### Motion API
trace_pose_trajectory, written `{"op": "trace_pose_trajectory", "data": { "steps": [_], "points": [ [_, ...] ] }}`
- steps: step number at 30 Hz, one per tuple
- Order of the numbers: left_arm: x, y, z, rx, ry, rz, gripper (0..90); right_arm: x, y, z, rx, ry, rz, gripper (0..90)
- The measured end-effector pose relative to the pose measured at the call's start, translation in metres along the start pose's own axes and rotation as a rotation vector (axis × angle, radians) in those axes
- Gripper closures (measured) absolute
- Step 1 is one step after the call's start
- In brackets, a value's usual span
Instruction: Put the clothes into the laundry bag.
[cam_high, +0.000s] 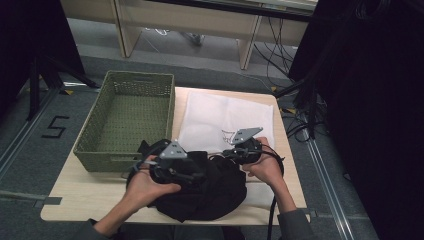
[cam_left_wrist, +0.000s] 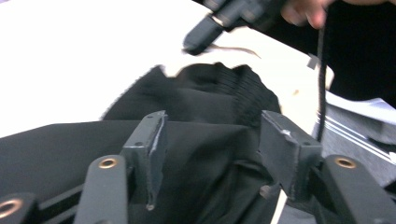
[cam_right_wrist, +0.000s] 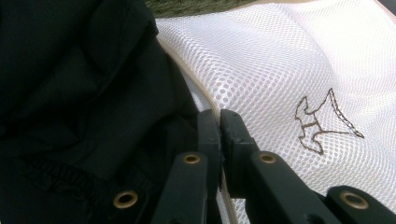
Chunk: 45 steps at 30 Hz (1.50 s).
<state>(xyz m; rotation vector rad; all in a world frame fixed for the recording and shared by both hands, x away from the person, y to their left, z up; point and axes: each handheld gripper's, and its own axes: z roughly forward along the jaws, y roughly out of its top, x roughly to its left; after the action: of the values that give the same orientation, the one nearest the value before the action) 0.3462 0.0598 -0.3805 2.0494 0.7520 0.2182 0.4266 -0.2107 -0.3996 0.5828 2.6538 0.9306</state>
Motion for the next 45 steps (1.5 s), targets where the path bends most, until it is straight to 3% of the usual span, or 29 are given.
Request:
{"op": "trace_pose_trajectory", "data": {
  "steps": [1, 3, 6, 11, 13, 14, 15, 16, 17, 18, 19, 20, 21, 24, 27, 29, 31, 33, 35, 36, 40, 43, 45],
  "points": [
    [0.000, 0.000, 0.000, 0.000, 0.000, 0.000, 40.9, 0.000, 0.000, 0.000, 0.000, 0.000, 0.000, 88.2],
    [0.015, 0.002, -0.014, -0.010, 0.041, -0.028, 40.6, 0.000, 0.000, 0.000, 0.002, 0.002, 0.005, 88.2],
    [0.040, -0.001, -0.026, 0.006, 0.125, -0.060, 38.9, 0.000, -0.001, 0.000, 0.001, 0.004, 0.001, 88.1],
    [0.080, -0.016, -0.029, 0.040, 0.228, -0.148, 36.0, 0.000, 0.000, 0.001, 0.007, 0.005, 0.008, 88.1],
    [0.090, -0.024, -0.025, 0.067, 0.227, -0.177, 36.1, 0.001, -0.001, 0.001, 0.011, 0.005, 0.008, 88.1],
    [0.095, -0.030, -0.023, 0.075, 0.221, -0.195, 40.3, 0.001, -0.001, 0.001, 0.013, 0.006, 0.009, 88.1],
    [0.097, -0.032, -0.021, 0.078, 0.207, -0.202, 40.3, 0.001, -0.001, 0.001, 0.013, 0.006, 0.009, 88.1],
    [0.100, -0.035, -0.021, 0.061, 0.164, -0.232, 40.9, 0.001, -0.001, 0.001, 0.013, 0.006, 0.010, 88.1],
    [0.101, -0.036, -0.021, 0.047, 0.144, -0.252, 48.1, 0.000, -0.001, 0.001, 0.012, 0.007, 0.010, 88.2],
    [0.102, -0.036, -0.024, 0.010, 0.102, -0.273, 60.8, 0.000, -0.001, 0.001, 0.013, 0.006, 0.009, 88.2],
    [0.102, -0.036, -0.024, 0.010, 0.102, -0.273, 67.5, 0.000, -0.001, 0.001, 0.013, 0.006, 0.009, 88.2],
    [0.100, -0.035, -0.025, -0.008, 0.103, -0.271, 67.5, 0.001, -0.001, 0.001, 0.013, 0.006, 0.009, 88.1],
    [0.098, -0.034, -0.025, -0.004, 0.090, -0.256, 82.0, 0.001, -0.001, 0.001, 0.014, 0.006, 0.007, 88.1],
    [0.094, -0.031, -0.025, 0.008, 0.119, -0.226, 88.9, 0.001, -0.001, 0.001, 0.014, 0.006, 0.007, 88.1],
    [0.090, -0.030, -0.027, 0.001, 0.126, -0.215, 89.2, 0.001, -0.001, 0.001, 0.013, 0.007, 0.008, 88.1],
    [0.080, -0.025, -0.030, -0.021, 0.130, -0.183, 89.3, 0.000, -0.001, 0.001, 0.012, 0.008, 0.009, 88.1],
    [0.061, -0.015, -0.034, -0.050, 0.120, -0.130, 89.4, -0.001, -0.001, 0.001, 0.009, 0.007, 0.005, 88.1],
    [0.053, -0.011, -0.034, -0.062, 0.104, -0.116, 89.3, -0.001, -0.001, 0.002, 0.009, 0.006, 0.004, 88.1],
    [0.035, -0.005, -0.030, -0.067, 0.074, -0.071, 89.3, -0.001, -0.001, 0.001, 0.009, 0.008, 0.005, 88.1],
    [0.023, -0.003, -0.024, -0.057, 0.052, -0.038, 89.3, -0.001, -0.001, 0.001, 0.006, 0.007, 0.002, 88.1],
    [-0.009, -0.006, 0.009, -0.001, -0.035, 0.027, 89.3, -0.001, -0.001, 0.001, 0.005, 0.006, 0.002, 88.2],
    [-0.024, -0.013, 0.039, 0.056, -0.072, 0.053, 89.2, 0.000, -0.001, 0.000, 0.004, 0.005, 0.002, 88.2],
    [-0.031, -0.017, 0.056, 0.095, -0.073, 0.076, 89.1, 0.000, -0.001, 0.000, 0.005, 0.007, 0.010, 88.1]
  ]
}}
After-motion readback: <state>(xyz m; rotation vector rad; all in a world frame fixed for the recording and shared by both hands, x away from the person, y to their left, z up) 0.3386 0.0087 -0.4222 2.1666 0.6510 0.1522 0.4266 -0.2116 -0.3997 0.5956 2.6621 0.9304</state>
